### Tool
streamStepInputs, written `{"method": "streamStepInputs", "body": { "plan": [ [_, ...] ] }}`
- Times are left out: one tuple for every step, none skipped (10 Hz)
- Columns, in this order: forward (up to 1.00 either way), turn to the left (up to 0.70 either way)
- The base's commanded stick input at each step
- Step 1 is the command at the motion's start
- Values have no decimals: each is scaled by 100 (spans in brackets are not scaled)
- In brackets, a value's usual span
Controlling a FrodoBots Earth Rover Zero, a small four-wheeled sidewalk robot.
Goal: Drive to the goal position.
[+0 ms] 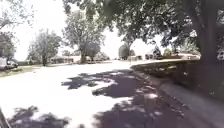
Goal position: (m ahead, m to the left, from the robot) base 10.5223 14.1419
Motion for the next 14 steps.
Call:
{"method": "streamStepInputs", "body": {
  "plan": [
    [70, 0],
    [70, 0],
    [70, 0],
    [70, 0],
    [70, 0],
    [70, 0],
    [70, 0],
    [70, 0],
    [70, 0],
    [70, 0],
    [70, 0],
    [70, 0],
    [70, 0],
    [70, 0]
  ]
}}
